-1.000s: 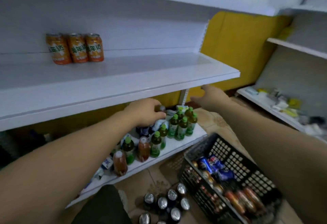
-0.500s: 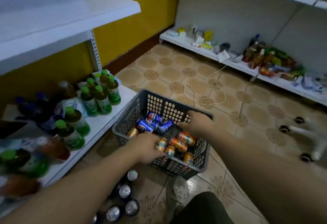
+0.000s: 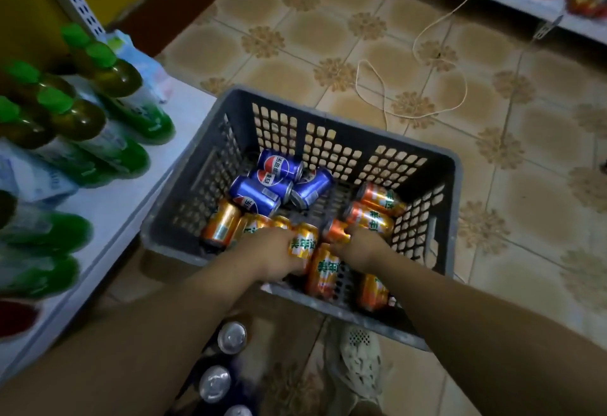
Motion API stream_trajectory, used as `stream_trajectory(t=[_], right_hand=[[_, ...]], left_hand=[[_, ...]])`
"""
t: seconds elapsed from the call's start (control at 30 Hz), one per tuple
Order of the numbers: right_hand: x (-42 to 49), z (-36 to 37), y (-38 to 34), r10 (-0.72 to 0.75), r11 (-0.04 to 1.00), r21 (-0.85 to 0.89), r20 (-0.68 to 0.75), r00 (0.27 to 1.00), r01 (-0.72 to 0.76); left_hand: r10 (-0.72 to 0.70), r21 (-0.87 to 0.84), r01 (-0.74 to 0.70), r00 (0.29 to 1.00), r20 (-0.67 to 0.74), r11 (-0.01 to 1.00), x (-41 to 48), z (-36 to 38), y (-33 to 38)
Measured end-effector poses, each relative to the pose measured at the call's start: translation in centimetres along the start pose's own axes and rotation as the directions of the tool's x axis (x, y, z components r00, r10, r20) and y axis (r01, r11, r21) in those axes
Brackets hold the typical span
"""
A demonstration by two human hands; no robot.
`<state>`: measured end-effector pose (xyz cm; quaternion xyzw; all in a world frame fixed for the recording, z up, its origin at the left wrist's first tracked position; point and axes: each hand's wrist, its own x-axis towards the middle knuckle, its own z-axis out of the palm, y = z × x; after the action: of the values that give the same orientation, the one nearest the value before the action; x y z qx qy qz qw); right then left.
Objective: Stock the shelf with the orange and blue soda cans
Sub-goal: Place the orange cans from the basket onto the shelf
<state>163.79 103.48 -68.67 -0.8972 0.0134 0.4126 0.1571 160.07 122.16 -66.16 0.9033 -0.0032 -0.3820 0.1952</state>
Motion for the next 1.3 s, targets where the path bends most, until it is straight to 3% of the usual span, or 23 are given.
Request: stream_trajectory(t=[0.2,0.4,0.73,0.87,1.0,1.13,1.3], right_hand=[[7.4,4.3,-1.3,-0.038,0.999,-0.022,0.017,0.999,0.039],[10.6,5.9,-3.0,0.048,0.989,-0.142,0.017,0.999,-0.045],[7.4,6.8,-3.4,-0.052,0.987,0.15,-0.012,0.999,0.053],[2.9,4.1,-5.0,-0.12,0.929,0.321,-0.208,0.971,0.184],[-2.9,-1.2,-8.5,-0.152,0.869,0.41,-0.311,0.938,0.276],[-10.2,-6.3,-13.1,-0.224,0.826,0.393,-0.427,0.876,0.403],[-20.6,-11.0,-18.9,-0.358,0.679,0.448,-0.49,0.795,0.582]], left_hand=[[0.027,0.207,-0.027,1.0,0.002,0.978,5.4,1.1,-3.6],[-0.003,0.201,0.002,1.0,0.004,0.98,6.9,1.5,-5.5],[0.006,0.055,-0.008,0.999,0.052,0.998,5.9,1.3,-5.9],[0.062,-0.076,-0.06,0.997,0.036,0.995,2.4,-0.7,-5.5],[0.025,-0.339,-0.036,0.999,-0.036,0.94,-1.6,-3.6,-4.4],[0.027,-0.59,-0.155,0.975,-0.22,0.792,-8.0,-8.2,-2.9],[0.057,-0.641,-0.334,0.909,-0.412,0.691,-18.3,-14.1,-2.4]])
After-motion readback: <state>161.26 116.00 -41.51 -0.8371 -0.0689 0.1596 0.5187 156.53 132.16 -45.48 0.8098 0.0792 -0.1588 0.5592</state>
